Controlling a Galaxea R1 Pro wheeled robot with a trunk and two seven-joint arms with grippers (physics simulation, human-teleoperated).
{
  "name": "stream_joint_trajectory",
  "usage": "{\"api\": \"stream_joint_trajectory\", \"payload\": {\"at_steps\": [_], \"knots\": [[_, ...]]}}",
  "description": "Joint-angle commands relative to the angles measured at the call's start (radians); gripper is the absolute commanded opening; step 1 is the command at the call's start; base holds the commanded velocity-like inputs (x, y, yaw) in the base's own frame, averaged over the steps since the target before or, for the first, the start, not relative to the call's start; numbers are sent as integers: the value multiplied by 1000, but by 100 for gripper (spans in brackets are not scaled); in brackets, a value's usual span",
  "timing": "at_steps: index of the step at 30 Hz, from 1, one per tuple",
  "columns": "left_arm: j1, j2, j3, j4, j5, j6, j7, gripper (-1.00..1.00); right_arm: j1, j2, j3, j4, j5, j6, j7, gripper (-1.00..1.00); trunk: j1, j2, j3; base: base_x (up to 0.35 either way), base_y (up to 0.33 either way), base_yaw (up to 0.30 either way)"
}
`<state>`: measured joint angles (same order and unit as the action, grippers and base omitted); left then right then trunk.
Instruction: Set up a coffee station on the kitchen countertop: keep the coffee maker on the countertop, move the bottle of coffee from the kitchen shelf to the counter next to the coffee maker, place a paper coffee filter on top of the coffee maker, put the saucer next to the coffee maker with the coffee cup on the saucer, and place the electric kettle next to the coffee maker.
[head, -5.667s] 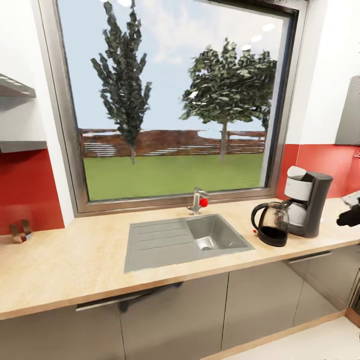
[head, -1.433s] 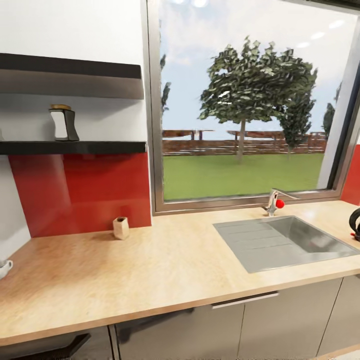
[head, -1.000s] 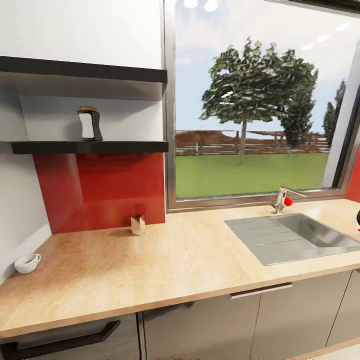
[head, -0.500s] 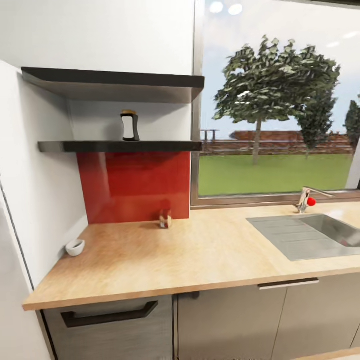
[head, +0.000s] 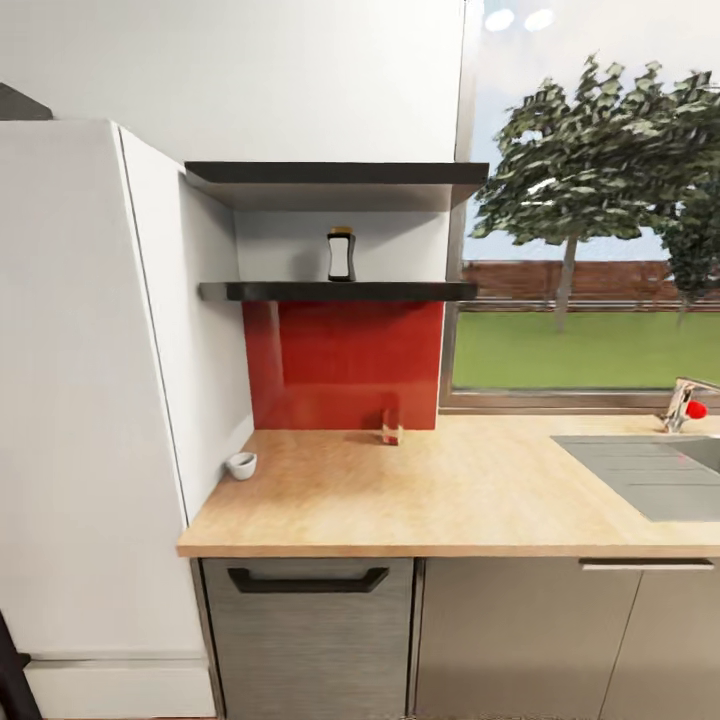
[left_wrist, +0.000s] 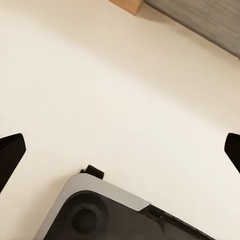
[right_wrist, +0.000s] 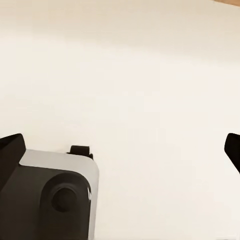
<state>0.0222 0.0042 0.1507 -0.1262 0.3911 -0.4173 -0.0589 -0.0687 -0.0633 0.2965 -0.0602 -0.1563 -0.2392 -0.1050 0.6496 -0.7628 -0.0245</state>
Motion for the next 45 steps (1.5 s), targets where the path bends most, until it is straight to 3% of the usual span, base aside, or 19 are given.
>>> {"api": "stream_joint_trajectory", "payload": {"at_steps": [1,17,27,45], "knots": [[0,0,7,-1,0,0,-6,100,-1,0,9,0,-10,-3,-2,100,0,-1,-2,-251,253,78],[0,0,7,-1,1,0,-6,100,-1,0,10,0,-11,-3,-2,100,0,-1,-2,-189,254,143],[0,0,7,3,2,0,-6,100,-1,0,10,0,-9,-3,-2,100,0,-1,-2,-7,58,247],[0,0,7,11,1,-2,-6,100,0,-2,9,0,-12,-2,17,100,0,-1,-2,85,226,16]]}}
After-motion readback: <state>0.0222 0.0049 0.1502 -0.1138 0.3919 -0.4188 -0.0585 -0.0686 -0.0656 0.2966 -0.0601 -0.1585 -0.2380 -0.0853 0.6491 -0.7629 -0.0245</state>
